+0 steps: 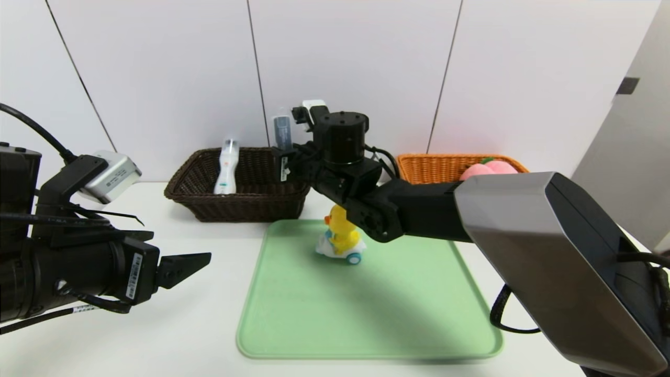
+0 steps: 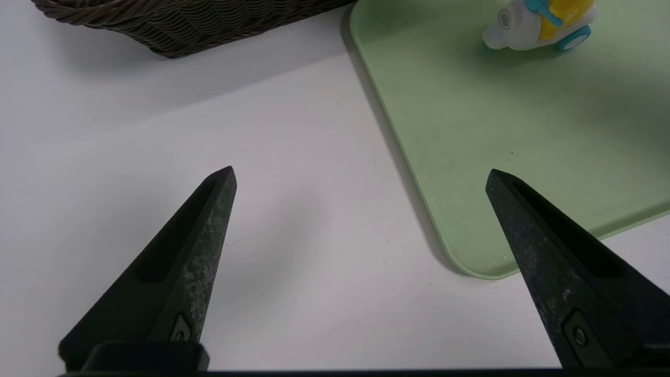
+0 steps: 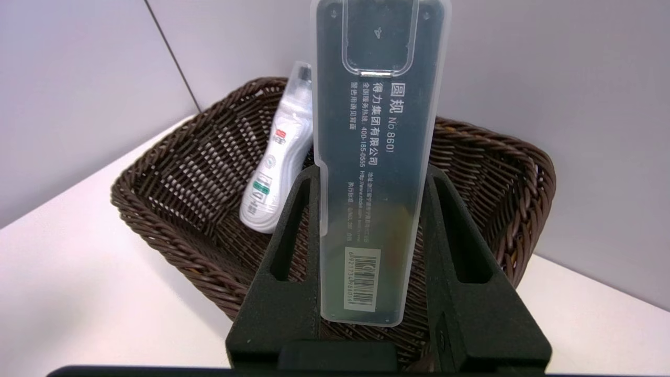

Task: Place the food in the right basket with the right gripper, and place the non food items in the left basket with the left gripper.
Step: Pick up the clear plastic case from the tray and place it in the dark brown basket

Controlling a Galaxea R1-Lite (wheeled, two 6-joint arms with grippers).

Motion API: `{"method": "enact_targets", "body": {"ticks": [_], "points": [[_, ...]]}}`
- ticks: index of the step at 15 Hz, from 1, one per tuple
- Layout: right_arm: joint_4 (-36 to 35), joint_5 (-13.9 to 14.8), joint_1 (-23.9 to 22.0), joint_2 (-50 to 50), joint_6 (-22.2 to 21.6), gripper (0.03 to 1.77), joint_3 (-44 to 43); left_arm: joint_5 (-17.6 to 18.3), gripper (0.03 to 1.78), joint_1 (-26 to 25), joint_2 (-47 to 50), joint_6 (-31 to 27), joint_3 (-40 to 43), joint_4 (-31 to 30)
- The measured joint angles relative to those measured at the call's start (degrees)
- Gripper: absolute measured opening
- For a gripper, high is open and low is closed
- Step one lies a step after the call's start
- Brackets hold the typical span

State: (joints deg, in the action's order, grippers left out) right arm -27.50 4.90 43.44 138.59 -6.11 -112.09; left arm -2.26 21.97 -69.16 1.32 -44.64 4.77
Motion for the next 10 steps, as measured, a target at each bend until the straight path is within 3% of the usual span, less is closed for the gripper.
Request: {"method": "enact_targets", "body": {"ticks": [3,6,10], "points": [[0.05,-0.41,-0.06,0.57,0.27,0.58,-0.01,0.0,1.69,0.0,0.0,-0.13,-0.01,-0.04],[-0.02,-0.5,-0.22,1.1,0.46,0.95,-0.06,0.09,1.69,0.0,-0.02,-0.09,-0.09,-0.04],[0.02,-0.63,-0.41,1.12,0.44,1.25,-0.06,0.2,1.69,0.0,-0.07,0.35,-0.26,-0.33]]}}
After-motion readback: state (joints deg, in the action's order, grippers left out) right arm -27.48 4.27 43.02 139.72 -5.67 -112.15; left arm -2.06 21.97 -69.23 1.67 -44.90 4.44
